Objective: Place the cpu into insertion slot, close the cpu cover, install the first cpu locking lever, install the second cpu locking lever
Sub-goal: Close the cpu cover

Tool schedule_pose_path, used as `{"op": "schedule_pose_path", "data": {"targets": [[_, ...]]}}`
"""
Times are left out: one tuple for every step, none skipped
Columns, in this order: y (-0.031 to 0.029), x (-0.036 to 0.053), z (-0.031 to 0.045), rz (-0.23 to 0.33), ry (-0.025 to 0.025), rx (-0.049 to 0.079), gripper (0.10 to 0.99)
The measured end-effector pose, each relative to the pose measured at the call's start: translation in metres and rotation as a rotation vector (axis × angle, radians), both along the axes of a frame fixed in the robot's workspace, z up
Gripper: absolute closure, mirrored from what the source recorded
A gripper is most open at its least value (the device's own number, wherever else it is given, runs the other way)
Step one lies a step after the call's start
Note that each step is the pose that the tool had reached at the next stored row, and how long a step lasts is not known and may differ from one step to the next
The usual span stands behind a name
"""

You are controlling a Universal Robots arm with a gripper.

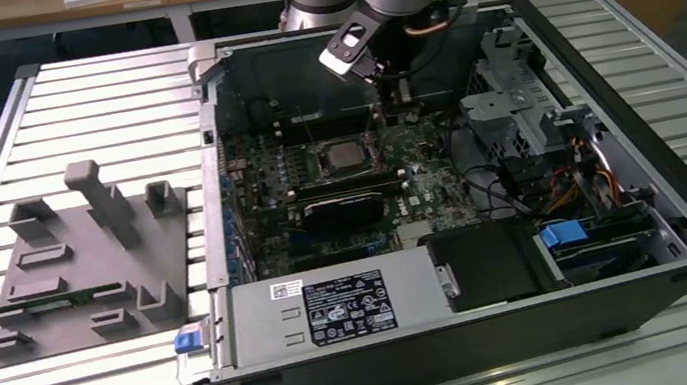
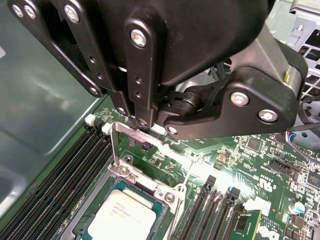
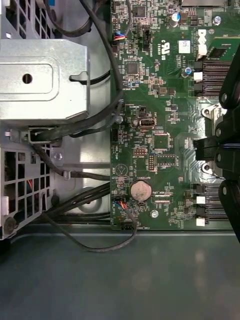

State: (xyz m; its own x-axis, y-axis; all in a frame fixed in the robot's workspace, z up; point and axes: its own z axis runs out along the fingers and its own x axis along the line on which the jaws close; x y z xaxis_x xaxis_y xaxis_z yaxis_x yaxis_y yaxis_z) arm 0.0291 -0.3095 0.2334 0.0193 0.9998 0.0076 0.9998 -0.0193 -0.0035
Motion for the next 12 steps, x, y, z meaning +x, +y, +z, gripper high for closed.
{"op": "schedule_pose_path", "data": {"targets": [[0.0, -0.0006, 0.0, 0.0, 0.0, 0.0, 0.98], [0.0, -0.001, 0.0, 0.0, 0.0, 0.0, 0.98], [0.0, -0.0013, 0.0, 0.0, 0.0, 0.0, 0.98], [0.0, -0.0016, 0.0, 0.0, 0.0, 0.0, 0.98], [0.0, -0.002, 0.0, 0.0, 0.0, 0.0, 0.98], [0.0, -0.0022, 0.0, 0.0, 0.0, 0.0, 0.98], [0.0, -0.0023, 0.0, 0.0, 0.0, 0.0, 0.98], [0.0, -0.0025, 0.0, 0.0, 0.0, 0.0, 0.98], [0.0, -0.0026, 0.0, 0.0, 0.0, 0.0, 0.98], [0.0, -0.0029, 0.0, 0.0, 0.0001, 0.0, 0.98], [0.0, -0.0033, 0.0, 0.0, 0.0, 0.0, 0.98], [0.0, -0.0036, 0.0, 0.0, 0.0, 0.0, 0.98]]}}
